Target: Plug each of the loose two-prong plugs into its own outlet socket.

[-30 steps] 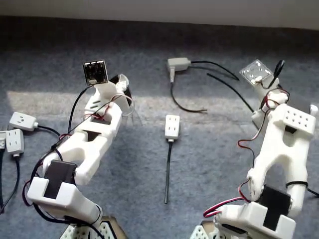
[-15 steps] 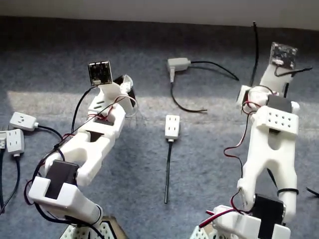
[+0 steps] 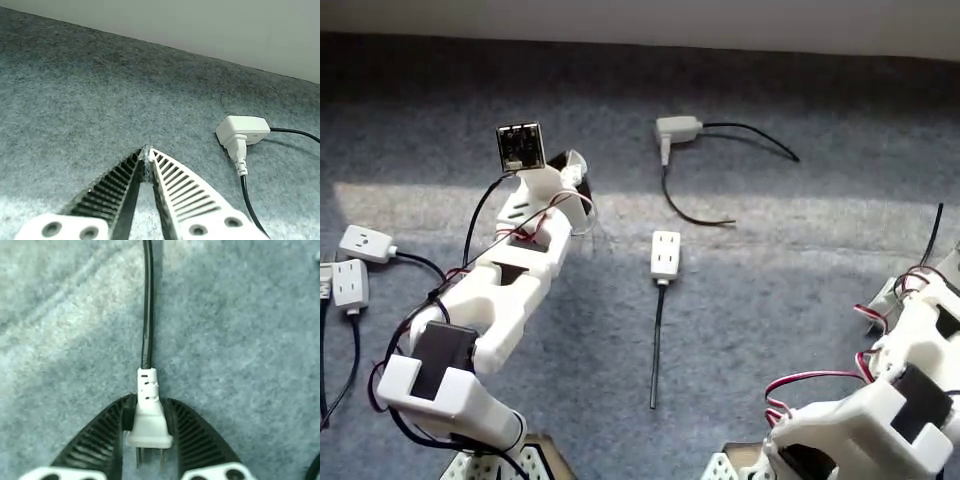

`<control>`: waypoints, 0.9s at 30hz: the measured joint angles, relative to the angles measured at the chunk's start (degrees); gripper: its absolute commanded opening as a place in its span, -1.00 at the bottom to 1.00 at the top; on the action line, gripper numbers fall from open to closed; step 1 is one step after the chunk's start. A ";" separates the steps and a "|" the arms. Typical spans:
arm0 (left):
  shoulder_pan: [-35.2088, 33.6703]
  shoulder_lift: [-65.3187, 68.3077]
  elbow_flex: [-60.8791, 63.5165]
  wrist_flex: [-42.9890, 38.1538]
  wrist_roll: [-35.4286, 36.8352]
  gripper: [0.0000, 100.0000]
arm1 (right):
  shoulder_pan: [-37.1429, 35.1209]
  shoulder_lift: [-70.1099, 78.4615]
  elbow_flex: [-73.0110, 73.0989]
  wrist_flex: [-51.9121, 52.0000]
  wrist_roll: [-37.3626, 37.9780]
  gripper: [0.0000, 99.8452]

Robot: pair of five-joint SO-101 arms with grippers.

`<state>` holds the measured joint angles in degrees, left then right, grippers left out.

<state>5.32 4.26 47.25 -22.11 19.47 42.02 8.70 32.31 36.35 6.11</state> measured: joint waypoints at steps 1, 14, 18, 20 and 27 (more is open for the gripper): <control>0.00 0.00 0.00 0.00 0.00 -0.99 | 0.09 1.05 -0.79 0.00 0.18 -0.98; 0.00 0.00 0.00 0.00 0.00 -0.99 | -0.44 8.44 -4.40 0.18 7.47 -0.86; 0.00 0.00 0.00 0.00 0.00 -0.99 | -0.62 8.53 -4.40 0.18 7.65 -0.73; 0.00 0.00 0.00 0.00 0.00 -0.99 | -0.88 8.62 -4.40 0.18 7.82 -0.73; 0.00 0.00 0.00 0.00 0.00 -0.99 | -1.76 8.62 -4.92 2.46 8.00 -0.73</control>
<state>5.32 4.26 47.25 -22.11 19.47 40.26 17.32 27.38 38.81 14.11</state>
